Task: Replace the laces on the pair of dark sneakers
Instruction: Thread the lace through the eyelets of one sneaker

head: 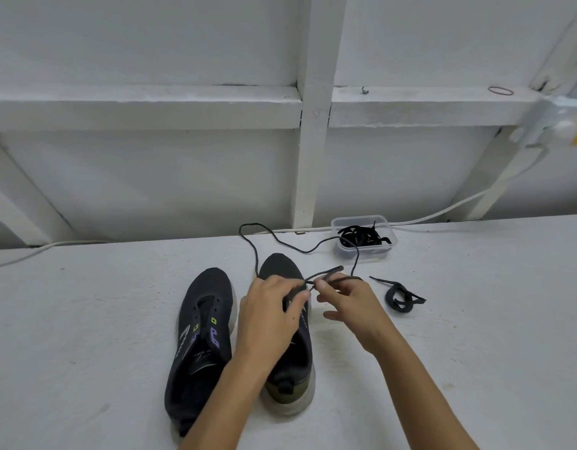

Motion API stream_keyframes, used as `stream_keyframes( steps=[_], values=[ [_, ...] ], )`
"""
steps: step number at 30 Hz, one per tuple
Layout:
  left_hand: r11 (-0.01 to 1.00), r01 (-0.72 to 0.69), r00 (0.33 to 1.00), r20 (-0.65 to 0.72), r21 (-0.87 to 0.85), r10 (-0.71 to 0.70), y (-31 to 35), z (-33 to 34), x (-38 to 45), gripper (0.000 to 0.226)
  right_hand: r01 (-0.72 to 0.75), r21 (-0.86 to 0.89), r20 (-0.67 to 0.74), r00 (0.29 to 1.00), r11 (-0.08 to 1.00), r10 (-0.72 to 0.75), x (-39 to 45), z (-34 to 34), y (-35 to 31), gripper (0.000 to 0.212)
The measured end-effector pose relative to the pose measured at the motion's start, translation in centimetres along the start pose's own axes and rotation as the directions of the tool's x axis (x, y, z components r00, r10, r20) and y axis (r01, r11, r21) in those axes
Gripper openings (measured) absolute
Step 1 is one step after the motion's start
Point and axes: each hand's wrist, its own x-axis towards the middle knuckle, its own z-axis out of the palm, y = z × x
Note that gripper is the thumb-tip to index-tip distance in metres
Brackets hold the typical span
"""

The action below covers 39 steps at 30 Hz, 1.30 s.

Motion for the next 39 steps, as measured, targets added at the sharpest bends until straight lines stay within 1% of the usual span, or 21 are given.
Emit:
stream_keyframes(
  steps=[2,5,7,8,9,11,12,13,16,19,22,24,26,28,30,32,33,34,36,37,39],
  values=[
    [1.000,0.013,1.000,0.016,-0.004,-0.013,0.1,0.2,-0.1,0.021,-0.005,0.017,0.001,1.000,1.000,0.005,-0.2,0.2,-0.1,0.014],
    [1.000,0.019,1.000,0.002,-0.022,-0.019,0.2,0.4,-0.1,0.017,-0.012,-0.001,0.014,1.000,1.000,0.012,-0.4,0.5,-0.2,0.013],
    [0.999,0.016,1.000,-0.013,-0.029,-0.016,0.3,0.4,0.0,0.014,-0.064,0.028,0.005,0.998,0.998,0.064,-0.7,0.5,-0.3,0.012],
    [0.999,0.019,1.000,-0.024,-0.039,-0.020,0.3,0.4,-0.1,0.013,-0.117,0.027,-0.003,0.993,0.993,0.117,-0.9,0.4,-0.3,0.019],
    [0.998,0.026,0.999,-0.040,-0.053,-0.028,0.3,0.4,-0.1,0.013,-0.184,-0.013,-0.017,0.983,0.983,0.184,-1.1,0.2,-0.4,0.029],
    [0.996,0.037,0.996,-0.075,-0.082,-0.043,0.4,0.3,-0.2,0.012,-0.294,-0.160,-0.047,0.956,0.942,0.290,-1.7,-0.3,-0.3,0.043],
    [0.995,0.034,0.995,-0.090,-0.095,-0.043,0.4,0.3,-0.3,0.011,-0.318,-0.199,-0.045,0.948,0.927,0.316,-1.9,-0.6,-0.3,0.047],
    [0.994,0.026,0.994,-0.101,-0.104,-0.037,0.4,0.3,-0.4,0.011,-0.328,-0.196,-0.027,0.944,0.924,0.329,-2.2,-0.9,-0.3,0.049],
    [0.995,-0.016,0.993,-0.114,-0.102,0.005,0.8,0.2,-0.8,0.010,-0.315,-0.061,0.090,0.943,0.947,0.320,-2.6,-1.4,-1.4,0.050],
    [0.991,-0.083,0.990,-0.123,-0.102,0.070,1.3,0.2,-1.3,0.008,-0.266,-0.008,0.143,0.954,0.964,0.265,-2.4,-1.3,-3.2,0.043],
    [0.983,-0.140,0.988,-0.080,-0.120,0.131,1.3,0.0,-1.5,0.009,-0.185,0.039,0.115,0.977,0.982,0.179,-2.0,-1.2,-4.5,0.029],
    [0.968,-0.121,0.992,-0.068,-0.222,0.108,1.0,-0.6,-1.2,0.009,-0.140,0.056,0.120,0.984,0.988,0.133,-2.0,-1.3,-5.5,0.025],
    [0.941,-0.079,0.994,-0.096,-0.328,0.050,0.6,-1.4,0.2,0.010,-0.098,0.025,0.141,0.986,0.995,0.094,-2.2,-1.6,-6.4,0.024],
    [0.929,-0.109,0.992,-0.101,-0.353,0.079,0.3,-2.3,2.1,0.023,-0.078,0.011,0.197,0.978,0.997,0.075,-2.6,-1.9,-7.5,0.020],
    [0.911,-0.141,0.986,0.023,-0.387,0.162,0.6,-2.9,3.9,0.038,-0.066,0.034,0.283,0.958,0.997,0.054,-3.0,-2.0,-8.9,0.018],
    [0.894,-0.119,0.957,0.190,-0.432,0.220,1.5,-3.1,5.0,0.053,-0.033,0.060,0.358,0.934,0.998,0.010,-3.5,-1.9,-10.5,0.020],
    [0.882,-0.108,0.944,0.231,-0.458,0.236,2.0,-3.0,5.2,0.055,-0.017,0.080,0.384,0.923,0.997,-0.015,-3.7,-1.8,-11.3,0.020],
    [0.872,-0.097,0.940,0.245,-0.479,0.239,2.5,-2.9,5.2,0.049,0.001,0.109,0.402,0.915,0.994,-0.045,-3.9,-1.6,-12.1,0.020],
    [0.874,-0.072,0.951,0.231,-0.480,0.205,3.6,-3.0,5.0,0.025,0.068,0.168,0.377,0.917,0.983,-0.128,-4.1,-1.4,-13.8,0.017],
    [0.886,-0.062,0.954,0.233,-0.460,0.188,4.0,-3.2,4.7,0.021,0.109,0.198,0.327,0.930,0.974,-0.170,-3.9,-1.3,-14.6,0.015],
    [0.878,-0.065,0.929,0.292,-0.475,0.227,4.4,-3.9,3.8,0.023,0.247,0.195,0.188,0.940,0.949,-0.284,-3.4,-1.3,-16.0,0.014]
  ],
)
